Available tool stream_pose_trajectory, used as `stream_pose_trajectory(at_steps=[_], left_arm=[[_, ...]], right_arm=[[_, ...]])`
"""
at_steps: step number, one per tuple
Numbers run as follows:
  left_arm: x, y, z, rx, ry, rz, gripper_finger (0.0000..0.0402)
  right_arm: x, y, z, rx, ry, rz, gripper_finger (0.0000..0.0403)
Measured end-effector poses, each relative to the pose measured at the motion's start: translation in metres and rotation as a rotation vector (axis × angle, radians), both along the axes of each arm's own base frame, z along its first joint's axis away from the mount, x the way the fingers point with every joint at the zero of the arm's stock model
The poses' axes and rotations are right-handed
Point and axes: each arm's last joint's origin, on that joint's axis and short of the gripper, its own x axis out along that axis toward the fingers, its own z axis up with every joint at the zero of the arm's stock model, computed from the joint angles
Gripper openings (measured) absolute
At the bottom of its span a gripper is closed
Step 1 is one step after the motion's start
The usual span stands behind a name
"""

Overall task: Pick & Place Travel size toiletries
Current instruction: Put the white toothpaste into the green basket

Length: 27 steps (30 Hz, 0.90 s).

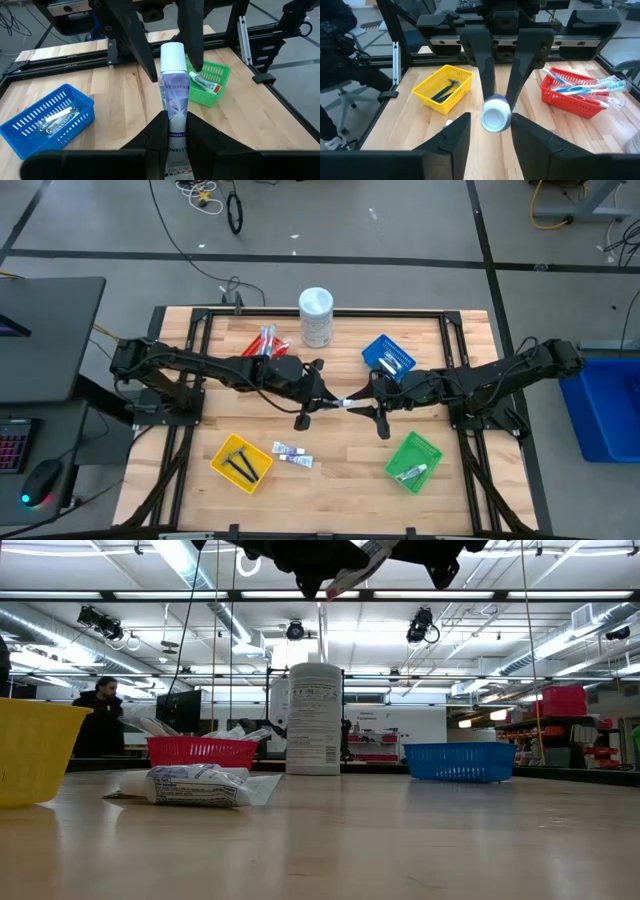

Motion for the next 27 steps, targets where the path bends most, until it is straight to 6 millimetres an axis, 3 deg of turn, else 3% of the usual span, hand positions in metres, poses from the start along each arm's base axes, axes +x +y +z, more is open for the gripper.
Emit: stream_pose_trajectory(at_steps=[20, 27], left_arm=[[0.0015, -0.0003, 0.004, 0.002, -0.046, -0.009, 0.0062], [0.0015, -0.0002, 0.004, -0.004, -0.044, -0.006, 0.0062]], right_arm=[[0.0001, 0.0001, 0.0, 0.0, -0.001, 0.001, 0.0087], [0.0004, 0.0002, 0.0003, 0.001, -0.005, 0.001, 0.01]])
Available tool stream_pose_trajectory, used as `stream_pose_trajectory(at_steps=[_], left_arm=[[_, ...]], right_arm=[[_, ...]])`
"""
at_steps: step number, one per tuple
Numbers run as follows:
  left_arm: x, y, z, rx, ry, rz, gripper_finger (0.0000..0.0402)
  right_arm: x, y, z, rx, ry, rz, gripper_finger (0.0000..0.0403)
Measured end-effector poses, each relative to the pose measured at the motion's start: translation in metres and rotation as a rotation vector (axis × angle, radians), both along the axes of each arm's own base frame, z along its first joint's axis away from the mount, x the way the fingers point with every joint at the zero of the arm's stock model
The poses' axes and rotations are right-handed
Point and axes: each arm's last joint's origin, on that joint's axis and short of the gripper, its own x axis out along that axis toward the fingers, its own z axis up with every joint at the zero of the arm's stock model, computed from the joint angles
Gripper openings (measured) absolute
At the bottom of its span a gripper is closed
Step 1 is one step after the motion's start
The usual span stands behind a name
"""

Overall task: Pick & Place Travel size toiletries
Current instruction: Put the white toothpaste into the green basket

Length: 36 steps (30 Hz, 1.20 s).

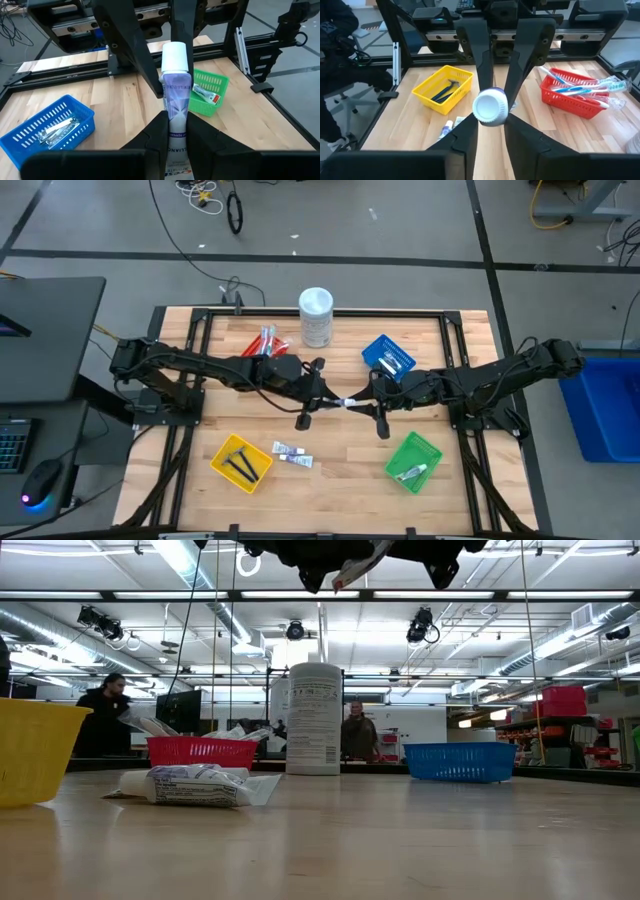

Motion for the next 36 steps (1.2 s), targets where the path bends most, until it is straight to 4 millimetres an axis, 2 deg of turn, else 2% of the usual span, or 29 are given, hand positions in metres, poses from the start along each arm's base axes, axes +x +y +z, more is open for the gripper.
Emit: stream_pose_trajectory(at_steps=[9, 15, 36], left_arm=[[-0.0011, 0.0007, -0.0036, -0.007, 0.039, 0.014, 0.0062], [-0.0009, 0.001, -0.0038, -0.006, 0.04, 0.026, 0.0062], [-0.0022, 0.0008, -0.0069, -0.034, 0.078, 0.035, 0.0062]], right_arm=[[0.0002, -0.0004, 0.0006, -0.007, -0.008, -0.023, 0.0158], [0.0002, -0.0003, 0.0006, -0.006, -0.008, -0.021, 0.0175], [-0.0001, -0.0008, -0.0002, -0.011, 0.001, -0.026, 0.0076]])
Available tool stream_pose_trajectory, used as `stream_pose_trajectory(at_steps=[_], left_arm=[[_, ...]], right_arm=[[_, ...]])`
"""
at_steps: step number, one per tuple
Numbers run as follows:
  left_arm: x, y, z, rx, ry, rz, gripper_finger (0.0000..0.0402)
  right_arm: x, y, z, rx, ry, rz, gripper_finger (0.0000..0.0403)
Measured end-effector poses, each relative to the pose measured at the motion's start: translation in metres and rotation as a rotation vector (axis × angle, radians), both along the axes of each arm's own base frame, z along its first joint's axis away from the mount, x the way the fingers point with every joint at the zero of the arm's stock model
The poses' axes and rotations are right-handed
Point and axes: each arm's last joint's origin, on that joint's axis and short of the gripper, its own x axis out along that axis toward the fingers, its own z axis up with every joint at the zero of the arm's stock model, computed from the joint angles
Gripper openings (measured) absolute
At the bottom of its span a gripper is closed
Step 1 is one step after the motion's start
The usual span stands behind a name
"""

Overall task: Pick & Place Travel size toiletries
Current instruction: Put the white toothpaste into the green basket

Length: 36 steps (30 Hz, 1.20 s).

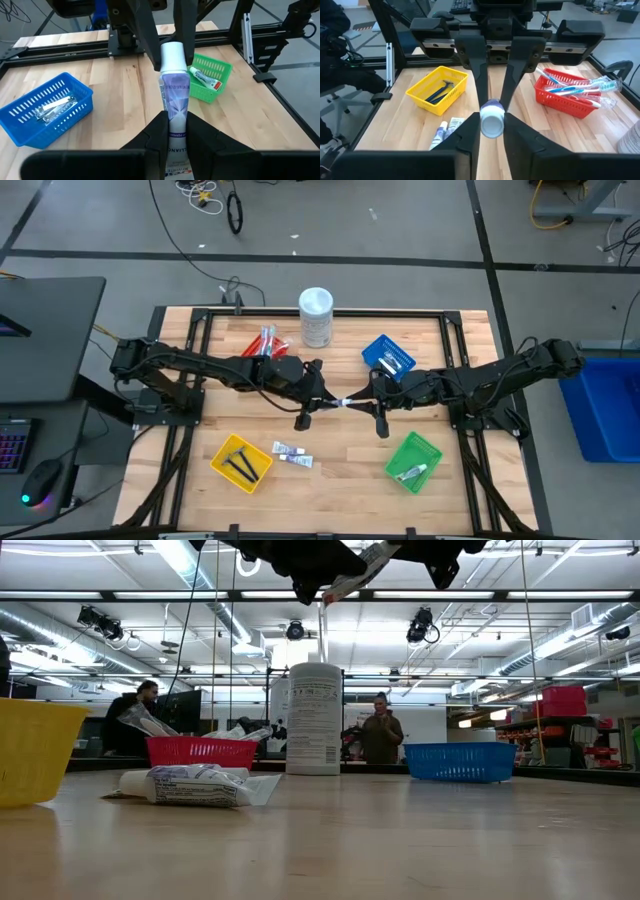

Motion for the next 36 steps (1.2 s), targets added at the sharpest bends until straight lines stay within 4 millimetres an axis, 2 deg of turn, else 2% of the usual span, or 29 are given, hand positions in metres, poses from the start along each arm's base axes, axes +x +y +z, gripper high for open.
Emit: stream_pose_trajectory(at_steps=[17, 27, 32, 36], left_arm=[[0.0, 0.0, 0.0, -0.008, 0.001, 0.003, 0.0072], [-0.002, 0.001, 0.004, -0.001, -0.01, 0.052, 0.0169], [-0.011, 0.002, 0.017, 0.007, -0.05, 0.068, 0.0214], [-0.019, 0.004, 0.032, -0.002, -0.098, 0.079, 0.0234]], right_arm=[[0.0, 0.0, 0.0, 0.001, 0.0, 0.001, 0.0071], [0.0, 0.0, 0.001, -0.011, -0.005, 0.01, 0.0071], [-0.001, 0.0, 0.002, -0.002, -0.013, 0.008, 0.0071], [-0.003, 0.0, 0.002, 0.0, 0.0, 0.021, 0.0071]])
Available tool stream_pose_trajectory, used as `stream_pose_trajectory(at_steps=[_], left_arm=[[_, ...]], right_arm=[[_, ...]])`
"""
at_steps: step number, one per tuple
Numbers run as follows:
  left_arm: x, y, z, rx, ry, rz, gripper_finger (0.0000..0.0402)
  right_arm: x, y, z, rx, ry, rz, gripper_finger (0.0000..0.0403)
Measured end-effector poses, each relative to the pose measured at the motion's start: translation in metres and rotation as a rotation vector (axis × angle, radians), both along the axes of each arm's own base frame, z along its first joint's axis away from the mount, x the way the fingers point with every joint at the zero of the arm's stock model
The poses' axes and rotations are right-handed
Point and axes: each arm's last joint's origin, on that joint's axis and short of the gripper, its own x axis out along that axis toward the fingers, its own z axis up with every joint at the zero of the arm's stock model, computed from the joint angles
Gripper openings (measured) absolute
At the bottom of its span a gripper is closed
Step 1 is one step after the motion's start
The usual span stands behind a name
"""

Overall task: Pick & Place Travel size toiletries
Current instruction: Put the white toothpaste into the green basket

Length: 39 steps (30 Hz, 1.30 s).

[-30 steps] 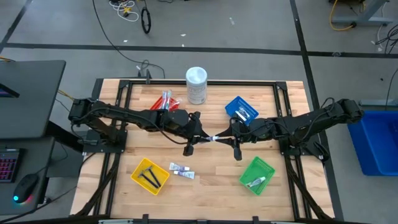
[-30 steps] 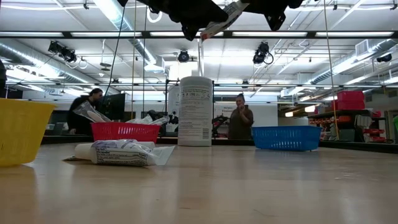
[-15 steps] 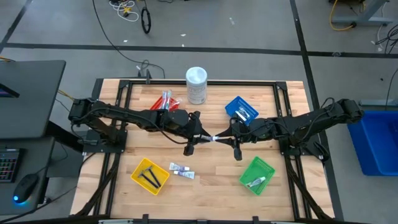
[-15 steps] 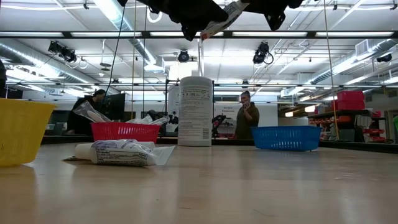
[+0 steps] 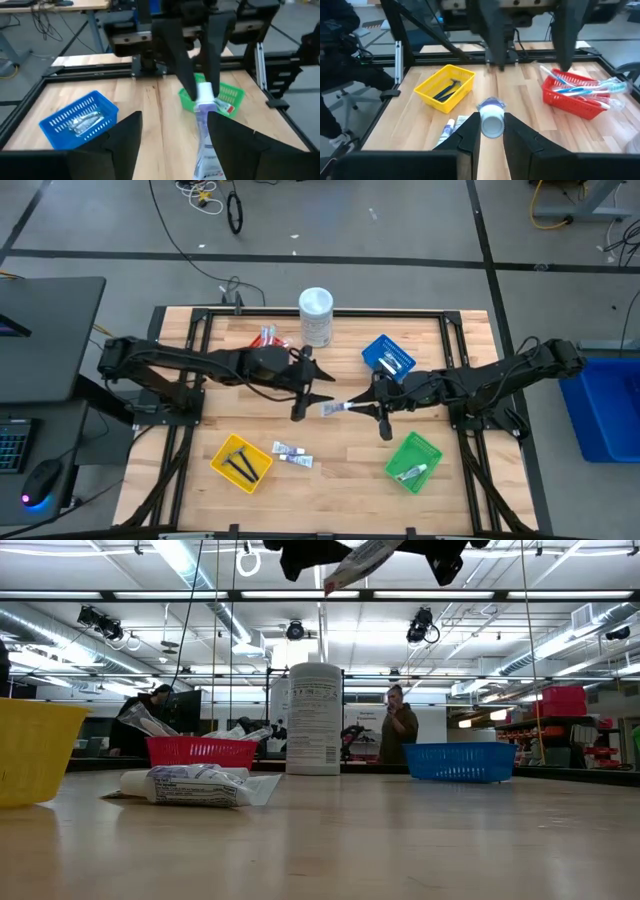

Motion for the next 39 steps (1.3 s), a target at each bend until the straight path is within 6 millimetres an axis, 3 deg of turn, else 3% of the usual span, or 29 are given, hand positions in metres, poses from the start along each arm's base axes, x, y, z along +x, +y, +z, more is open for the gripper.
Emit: stream_pose_trajectory(at_steps=[9, 22, 28, 39], left_arm=[[-0.016, 0.001, 0.019, -0.016, -0.047, 0.023, 0.0224], [-0.019, 0.001, 0.019, -0.011, -0.033, 0.028, 0.02], [-0.019, 0.001, 0.018, -0.019, -0.021, 0.031, 0.0192], [-0.019, 0.001, 0.018, -0.021, -0.019, 0.031, 0.0179]], right_arm=[[-0.01, 0.0, 0.001, 0.028, 0.051, 0.069, 0.0071], [-0.03, -0.002, 0.011, 0.065, 0.076, 0.084, 0.0071], [-0.036, 0.013, 0.011, 0.128, 0.108, 0.287, 0.007], [-0.046, 0.032, 0.005, 0.118, 0.176, 0.375, 0.0069]])
